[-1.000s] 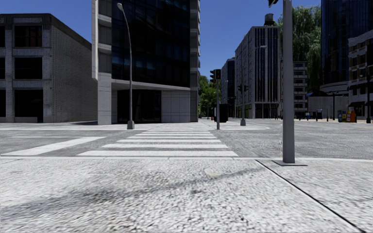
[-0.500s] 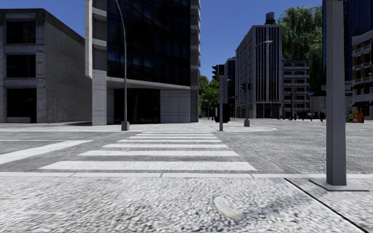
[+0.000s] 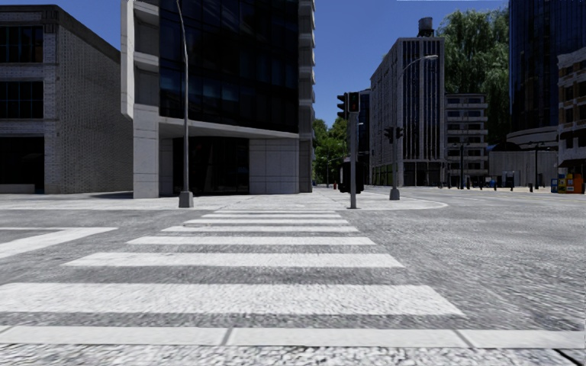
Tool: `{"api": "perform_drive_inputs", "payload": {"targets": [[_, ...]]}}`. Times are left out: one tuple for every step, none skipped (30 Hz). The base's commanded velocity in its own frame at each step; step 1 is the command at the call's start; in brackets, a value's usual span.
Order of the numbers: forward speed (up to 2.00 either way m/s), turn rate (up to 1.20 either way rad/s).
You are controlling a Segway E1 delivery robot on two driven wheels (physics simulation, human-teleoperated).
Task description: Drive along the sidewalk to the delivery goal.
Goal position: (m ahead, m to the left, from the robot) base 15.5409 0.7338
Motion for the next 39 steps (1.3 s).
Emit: {"api": "perform_drive_inputs", "payload": {"targets": [[1.99, 0.00], [1.99, 0.00], [1.99, 0.00], [1.99, 0.00], [1.99, 0.00], [1.99, 0.00], [1.99, 0.00], [1.99, 0.00], [1.99, 0.00], [1.93, 0.00], [1.79, 0.00], [1.64, 0.00], [1.49, 0.00], [1.49, 0.00], [1.35, 0.00], [1.31, 0.00], [1.29, 0.00], [1.28, 0.00], [1.28, 0.00], [1.28, 0.00], [1.28, 0.00], [1.28, 0.00], [1.28, 0.00], [1.28, 0.00], [1.28, 0.00], [1.30, 0.00], [1.33, 0.00], [1.38, 0.00], [1.38, 0.00], [1.43, 0.00], [1.44, 0.00], [1.45, 0.00], [1.45, 0.00], [1.46, 0.00], [1.47, 0.00], [1.48, 0.00], [1.49, 0.00], [1.49, 0.00], [1.49, 0.00]]}}
